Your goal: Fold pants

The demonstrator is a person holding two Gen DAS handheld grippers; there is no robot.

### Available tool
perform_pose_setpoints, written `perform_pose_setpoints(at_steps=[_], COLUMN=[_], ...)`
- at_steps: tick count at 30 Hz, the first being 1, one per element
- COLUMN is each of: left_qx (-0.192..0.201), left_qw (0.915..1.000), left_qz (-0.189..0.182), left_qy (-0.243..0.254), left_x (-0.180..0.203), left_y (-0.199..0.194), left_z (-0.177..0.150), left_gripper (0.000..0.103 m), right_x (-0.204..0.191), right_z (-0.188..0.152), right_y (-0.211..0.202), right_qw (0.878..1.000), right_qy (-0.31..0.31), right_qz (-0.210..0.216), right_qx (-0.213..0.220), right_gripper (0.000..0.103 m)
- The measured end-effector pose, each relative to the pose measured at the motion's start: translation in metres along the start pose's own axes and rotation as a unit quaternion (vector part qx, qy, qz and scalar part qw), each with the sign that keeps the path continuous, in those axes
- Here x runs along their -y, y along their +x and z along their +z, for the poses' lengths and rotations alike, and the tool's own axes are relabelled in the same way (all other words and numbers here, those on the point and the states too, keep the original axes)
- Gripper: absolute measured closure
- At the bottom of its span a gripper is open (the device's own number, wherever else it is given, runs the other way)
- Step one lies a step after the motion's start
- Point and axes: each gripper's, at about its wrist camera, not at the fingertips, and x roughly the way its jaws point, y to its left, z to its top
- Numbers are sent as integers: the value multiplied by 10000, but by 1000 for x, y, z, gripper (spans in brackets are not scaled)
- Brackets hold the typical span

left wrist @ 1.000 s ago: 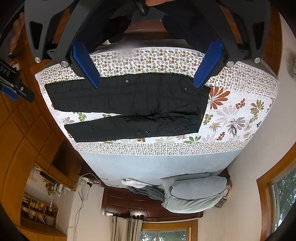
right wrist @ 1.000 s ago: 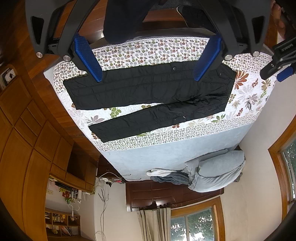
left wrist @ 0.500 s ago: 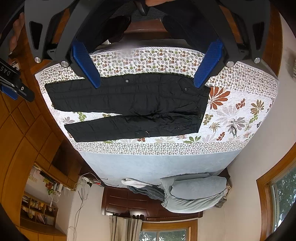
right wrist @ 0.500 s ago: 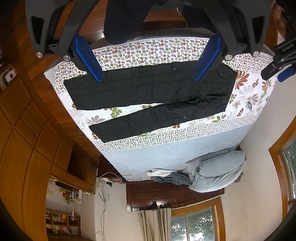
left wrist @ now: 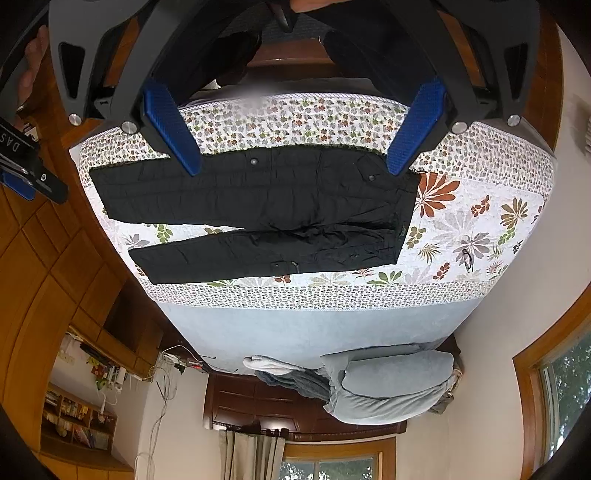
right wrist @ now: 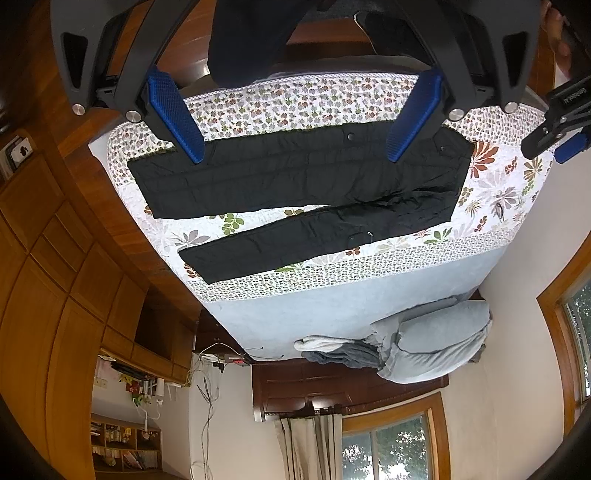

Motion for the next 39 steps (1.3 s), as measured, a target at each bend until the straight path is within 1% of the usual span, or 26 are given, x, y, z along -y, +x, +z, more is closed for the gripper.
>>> perform_pose_setpoints(at_steps=[32,39], left_qx=[-14,-59], left_qw=[10000,10000], left_qz=[-14,-75], left_qy=[21,-4], left_x=[1,-3], left_y=[-1,4], left_z=[1,0], left_gripper=[3,3], right_x=[-3,-3], right_z=[4,2], right_y=[0,3], right_qw=[10000,10000], right_qy=[-24,-28], right_qz=[10,9], right_qx=[-32,-47], right_gripper=[3,3])
